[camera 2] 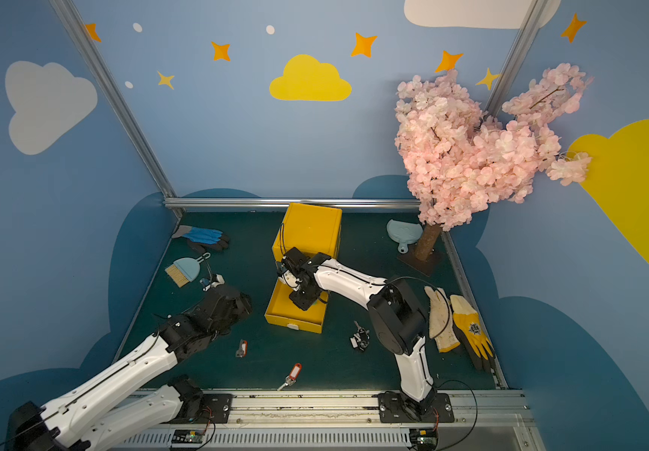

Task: Take the keys out of the drawer
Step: Pick up the key from the drawer.

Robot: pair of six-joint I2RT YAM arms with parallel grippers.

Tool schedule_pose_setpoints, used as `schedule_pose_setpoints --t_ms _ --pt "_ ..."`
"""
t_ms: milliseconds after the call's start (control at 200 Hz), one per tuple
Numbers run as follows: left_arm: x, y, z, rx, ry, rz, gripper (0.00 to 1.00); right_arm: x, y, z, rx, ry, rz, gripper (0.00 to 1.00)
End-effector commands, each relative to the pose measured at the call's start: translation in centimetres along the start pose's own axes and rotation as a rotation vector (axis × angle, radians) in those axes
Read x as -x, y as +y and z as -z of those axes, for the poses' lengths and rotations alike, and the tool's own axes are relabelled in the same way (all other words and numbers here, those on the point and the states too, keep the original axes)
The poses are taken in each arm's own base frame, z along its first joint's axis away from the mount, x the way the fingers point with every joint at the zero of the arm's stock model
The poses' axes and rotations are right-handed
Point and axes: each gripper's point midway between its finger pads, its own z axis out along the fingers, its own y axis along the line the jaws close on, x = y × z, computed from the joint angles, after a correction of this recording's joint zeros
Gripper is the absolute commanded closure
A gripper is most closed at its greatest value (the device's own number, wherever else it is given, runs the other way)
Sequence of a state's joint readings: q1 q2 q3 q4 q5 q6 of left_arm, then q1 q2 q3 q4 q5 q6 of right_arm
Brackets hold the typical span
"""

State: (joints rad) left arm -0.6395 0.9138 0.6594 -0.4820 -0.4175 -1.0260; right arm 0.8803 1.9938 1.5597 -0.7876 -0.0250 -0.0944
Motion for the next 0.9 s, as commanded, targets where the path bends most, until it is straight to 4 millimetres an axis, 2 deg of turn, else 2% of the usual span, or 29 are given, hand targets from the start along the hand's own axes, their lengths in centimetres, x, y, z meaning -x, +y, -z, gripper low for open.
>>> schedule_pose_setpoints --t_ms 0,190,255,365,616,746,896 --pt "0.4 -0.3 0.5 0.014 0.013 0.015 0.48 1.1 -0.3 -0.9 -0.023 -0.02 -0.009 0.81" --pt "0.7 -0.2 0.7 0.023 -0.009 0.06 0.49 3.2 0.3 -0.5 -0.031 -0.086 -0.028 0.78" --pt "0.6 0.0 0.7 0.019 -0.012 0.073 0.49 3.3 0.5 -1.1 -0.04 -0.091 -0.012 0.76" --pt "0.3 -0.1 0.7 0.002 -0.004 0.07 0.49 2.7 0.5 -2.6 -0.05 -0.054 0.006 0.72" --pt "0.0 1.2 1.4 -0.015 -0.02 0.098 0.49 1.0 0.1 -5.7 -0.069 0.053 0.017 0.72" --pt "0.0 1.8 1.8 -0.028 -0.039 0.108 0.49 0.4 0.0 -6.0 -0.076 0.085 0.004 0.73" --pt "-0.1 2.0 1.9 -0.035 -0.041 0.102 0.49 0.6 0.1 -5.1 -0.086 0.071 -0.014 0.77"
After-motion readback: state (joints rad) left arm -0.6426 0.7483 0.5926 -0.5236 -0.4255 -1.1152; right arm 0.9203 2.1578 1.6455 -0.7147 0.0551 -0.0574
